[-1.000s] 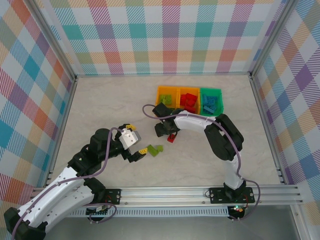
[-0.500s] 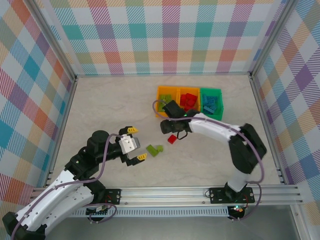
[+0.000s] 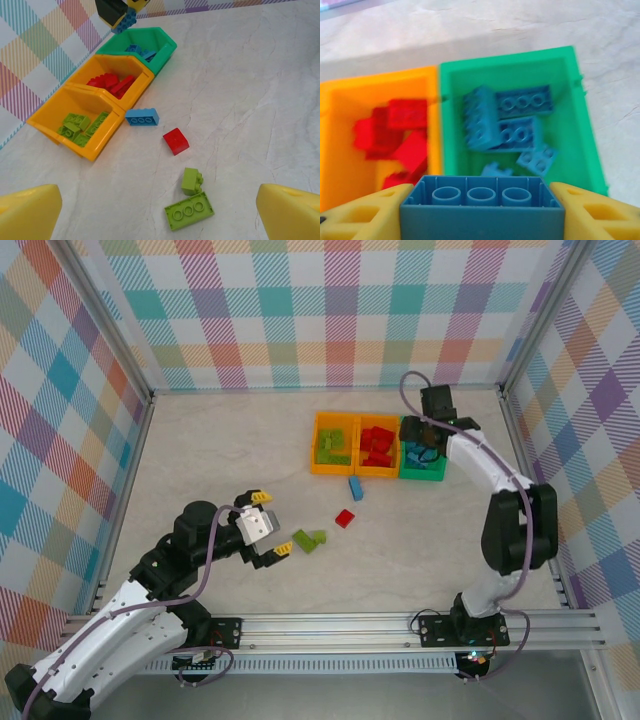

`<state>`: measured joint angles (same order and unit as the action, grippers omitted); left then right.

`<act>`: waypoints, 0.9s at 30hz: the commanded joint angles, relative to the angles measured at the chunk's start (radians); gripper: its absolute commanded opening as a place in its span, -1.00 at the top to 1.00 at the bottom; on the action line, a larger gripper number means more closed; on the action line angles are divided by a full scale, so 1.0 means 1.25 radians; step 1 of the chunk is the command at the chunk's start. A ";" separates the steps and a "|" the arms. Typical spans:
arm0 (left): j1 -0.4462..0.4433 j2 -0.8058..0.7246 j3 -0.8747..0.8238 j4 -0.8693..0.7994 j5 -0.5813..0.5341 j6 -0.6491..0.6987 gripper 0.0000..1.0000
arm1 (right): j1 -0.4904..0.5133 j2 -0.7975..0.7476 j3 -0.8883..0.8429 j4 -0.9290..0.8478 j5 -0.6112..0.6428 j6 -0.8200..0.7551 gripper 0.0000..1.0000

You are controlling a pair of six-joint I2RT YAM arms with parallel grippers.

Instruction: Sort the legos into containers by color

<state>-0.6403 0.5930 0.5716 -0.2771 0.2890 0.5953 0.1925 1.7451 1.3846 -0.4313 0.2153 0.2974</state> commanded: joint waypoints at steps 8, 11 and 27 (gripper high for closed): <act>0.008 0.010 0.001 0.028 -0.033 -0.052 -1.00 | -0.037 0.072 0.152 -0.096 -0.054 -0.053 -0.60; 0.008 0.028 0.011 0.025 -0.044 -0.069 -1.00 | -0.038 0.023 0.127 -0.098 -0.093 -0.062 -0.82; 0.010 0.260 0.279 -0.261 -0.380 -0.594 -1.00 | 0.259 -0.388 -0.273 -0.069 -0.283 0.004 -0.74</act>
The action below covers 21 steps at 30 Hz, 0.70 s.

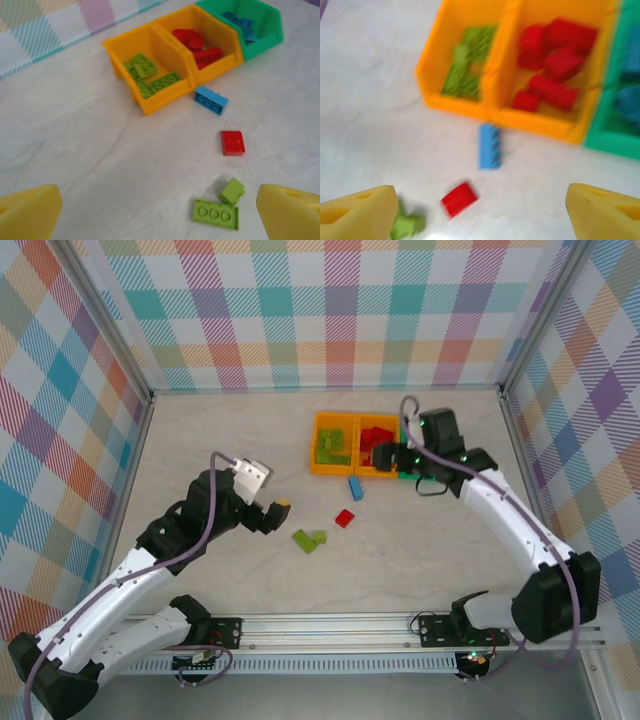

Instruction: Sort the legos into containers by color

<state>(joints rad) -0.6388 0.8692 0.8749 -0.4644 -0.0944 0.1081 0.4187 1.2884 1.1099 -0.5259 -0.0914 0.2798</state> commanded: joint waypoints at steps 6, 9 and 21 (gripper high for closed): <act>0.008 0.110 0.015 -0.078 -0.002 -0.497 -0.96 | 0.203 -0.036 -0.116 -0.040 -0.133 0.037 -0.73; 0.005 0.125 -0.024 -0.005 0.056 -0.487 -0.94 | 0.223 -0.057 -0.137 -0.088 -0.167 0.048 -0.75; -0.106 0.428 0.075 -0.072 0.285 0.137 -0.99 | 0.222 -0.272 -0.257 -0.091 -0.205 0.047 -0.99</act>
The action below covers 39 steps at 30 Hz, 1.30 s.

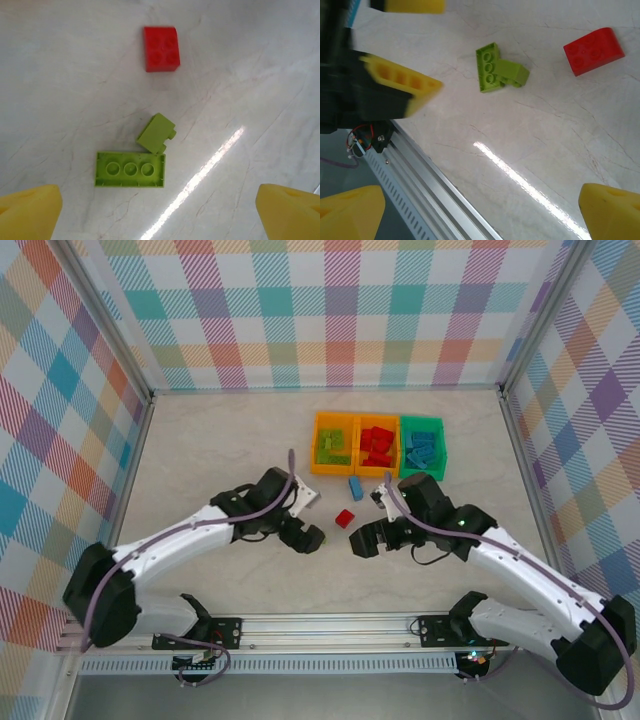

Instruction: Sort the legos into containers by color

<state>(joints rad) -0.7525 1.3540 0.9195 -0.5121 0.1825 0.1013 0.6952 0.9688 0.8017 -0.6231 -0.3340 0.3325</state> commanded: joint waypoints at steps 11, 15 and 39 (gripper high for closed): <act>-0.081 0.227 0.099 0.046 -0.066 0.162 -0.39 | 0.001 -0.048 -0.051 0.044 0.030 0.051 -0.99; -0.081 0.269 0.103 0.051 -0.097 0.179 -0.23 | 0.001 -0.051 -0.050 0.042 0.030 0.054 -0.99; -0.020 0.230 0.182 0.181 -0.171 0.068 0.56 | 0.001 -0.108 -0.048 0.049 0.058 0.084 -0.99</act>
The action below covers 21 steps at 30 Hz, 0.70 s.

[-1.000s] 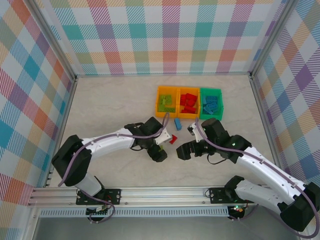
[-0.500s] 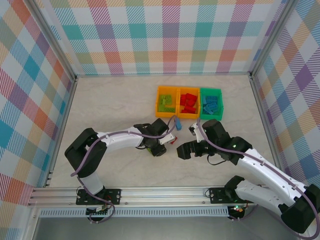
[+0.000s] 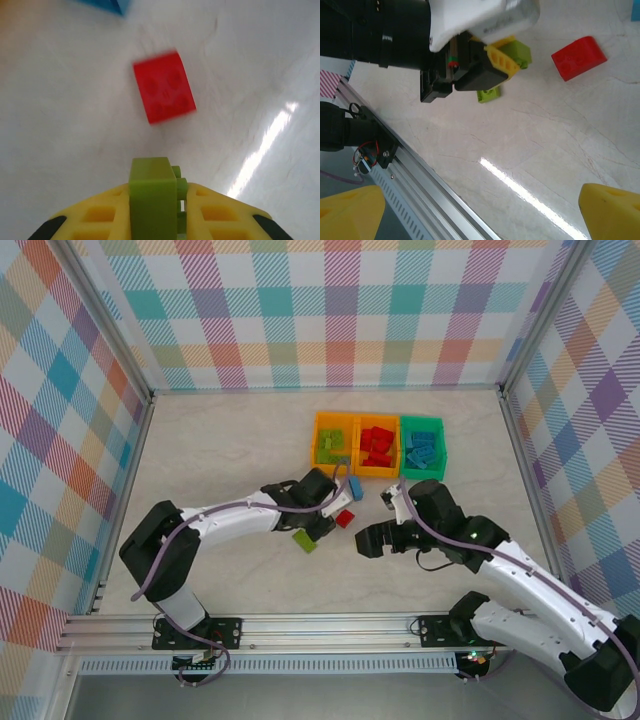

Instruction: Sort the legos into containers by color

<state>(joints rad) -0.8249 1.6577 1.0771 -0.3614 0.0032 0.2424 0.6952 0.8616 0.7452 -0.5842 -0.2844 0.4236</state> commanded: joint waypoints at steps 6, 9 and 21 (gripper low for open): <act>0.117 0.126 0.230 0.163 -0.071 -0.074 0.57 | 0.001 -0.055 -0.010 0.018 0.035 0.031 -0.99; 0.151 0.227 0.345 0.166 -0.076 -0.097 0.57 | 0.001 -0.067 -0.009 0.012 0.037 0.044 -1.00; 0.192 0.315 0.541 0.137 0.036 -0.180 -0.05 | 0.001 -0.095 -0.016 -0.010 0.047 0.073 -0.99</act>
<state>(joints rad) -0.5819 2.1254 1.7332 -0.1867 -0.0132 0.0669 0.6952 0.7475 0.7444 -0.5961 -0.2348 0.4950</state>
